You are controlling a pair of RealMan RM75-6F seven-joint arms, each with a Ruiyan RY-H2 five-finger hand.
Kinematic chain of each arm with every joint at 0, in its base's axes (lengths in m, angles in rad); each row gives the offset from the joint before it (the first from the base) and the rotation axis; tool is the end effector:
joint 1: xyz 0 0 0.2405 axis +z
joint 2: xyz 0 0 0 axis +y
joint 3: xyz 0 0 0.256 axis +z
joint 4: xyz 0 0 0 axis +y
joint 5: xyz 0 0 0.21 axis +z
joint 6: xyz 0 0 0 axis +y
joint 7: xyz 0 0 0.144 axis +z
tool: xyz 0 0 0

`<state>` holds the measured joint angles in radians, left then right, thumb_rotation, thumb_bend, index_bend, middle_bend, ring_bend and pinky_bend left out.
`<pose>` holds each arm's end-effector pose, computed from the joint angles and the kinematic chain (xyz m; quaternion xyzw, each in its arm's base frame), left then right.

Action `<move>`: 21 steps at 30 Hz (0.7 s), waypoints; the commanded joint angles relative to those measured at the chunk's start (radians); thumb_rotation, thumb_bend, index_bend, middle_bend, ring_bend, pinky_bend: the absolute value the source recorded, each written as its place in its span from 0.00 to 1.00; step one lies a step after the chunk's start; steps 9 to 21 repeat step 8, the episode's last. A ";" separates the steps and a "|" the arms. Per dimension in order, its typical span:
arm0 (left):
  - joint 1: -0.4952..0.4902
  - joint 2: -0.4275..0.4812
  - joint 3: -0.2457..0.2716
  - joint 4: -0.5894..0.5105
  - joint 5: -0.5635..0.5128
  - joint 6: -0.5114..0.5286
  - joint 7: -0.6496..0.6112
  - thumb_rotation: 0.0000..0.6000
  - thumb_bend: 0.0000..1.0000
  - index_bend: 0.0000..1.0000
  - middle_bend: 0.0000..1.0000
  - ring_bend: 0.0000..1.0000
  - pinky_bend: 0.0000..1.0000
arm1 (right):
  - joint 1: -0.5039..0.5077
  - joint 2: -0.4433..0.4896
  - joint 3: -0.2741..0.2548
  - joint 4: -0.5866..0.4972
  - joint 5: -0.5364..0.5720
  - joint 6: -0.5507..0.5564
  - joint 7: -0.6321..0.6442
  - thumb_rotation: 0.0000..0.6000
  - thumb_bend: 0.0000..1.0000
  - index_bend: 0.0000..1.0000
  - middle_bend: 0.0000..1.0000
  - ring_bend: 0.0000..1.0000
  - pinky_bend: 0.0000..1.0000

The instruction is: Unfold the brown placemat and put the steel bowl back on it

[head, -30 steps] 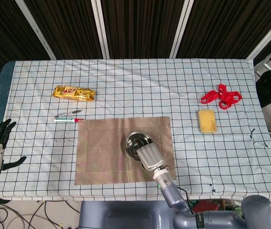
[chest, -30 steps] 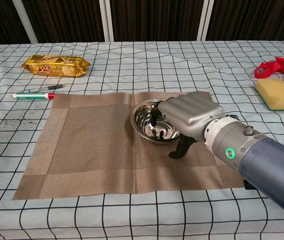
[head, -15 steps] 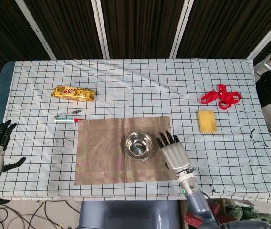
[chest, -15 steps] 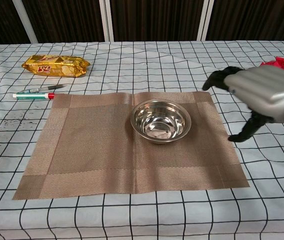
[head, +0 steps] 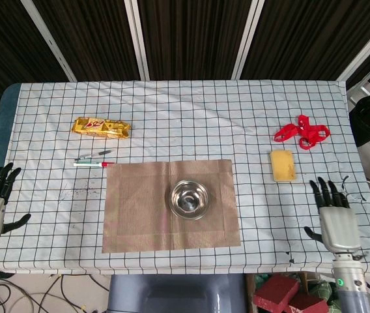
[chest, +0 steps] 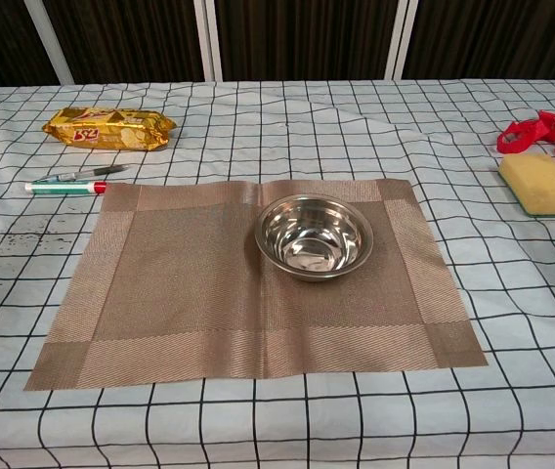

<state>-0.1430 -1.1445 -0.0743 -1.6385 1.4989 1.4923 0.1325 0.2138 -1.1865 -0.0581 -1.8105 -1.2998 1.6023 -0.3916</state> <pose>-0.2898 0.2026 0.1530 -0.6135 -0.3378 -0.3926 0.5962 -0.2741 -0.1888 0.1316 0.5981 -0.3651 0.3274 0.6338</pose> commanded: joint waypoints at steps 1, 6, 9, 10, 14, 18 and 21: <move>0.003 0.015 0.002 -0.024 -0.013 -0.010 -0.012 1.00 0.02 0.00 0.00 0.00 0.00 | -0.076 0.044 -0.039 0.035 -0.040 0.050 0.103 1.00 0.05 0.00 0.00 0.00 0.18; 0.029 0.032 0.014 0.034 -0.002 0.028 0.019 1.00 0.02 0.00 0.00 0.00 0.00 | -0.115 0.056 -0.039 0.075 -0.068 0.078 0.189 1.00 0.05 0.00 0.00 0.00 0.18; 0.041 0.024 0.011 0.025 -0.042 0.018 -0.028 1.00 0.02 0.00 0.00 0.00 0.00 | -0.119 0.053 -0.027 0.082 -0.060 0.063 0.226 1.00 0.05 0.00 0.00 0.00 0.18; 0.041 0.024 0.011 0.025 -0.042 0.018 -0.028 1.00 0.02 0.00 0.00 0.00 0.00 | -0.119 0.053 -0.027 0.082 -0.060 0.063 0.226 1.00 0.05 0.00 0.00 0.00 0.18; 0.041 0.024 0.011 0.025 -0.042 0.018 -0.028 1.00 0.02 0.00 0.00 0.00 0.00 | -0.119 0.053 -0.027 0.082 -0.060 0.063 0.226 1.00 0.05 0.00 0.00 0.00 0.18; 0.041 0.024 0.011 0.025 -0.042 0.018 -0.028 1.00 0.02 0.00 0.00 0.00 0.00 | -0.119 0.053 -0.027 0.082 -0.060 0.063 0.226 1.00 0.05 0.00 0.00 0.00 0.18; 0.041 0.024 0.011 0.025 -0.042 0.018 -0.028 1.00 0.02 0.00 0.00 0.00 0.00 | -0.119 0.053 -0.027 0.082 -0.060 0.063 0.226 1.00 0.05 0.00 0.00 0.00 0.18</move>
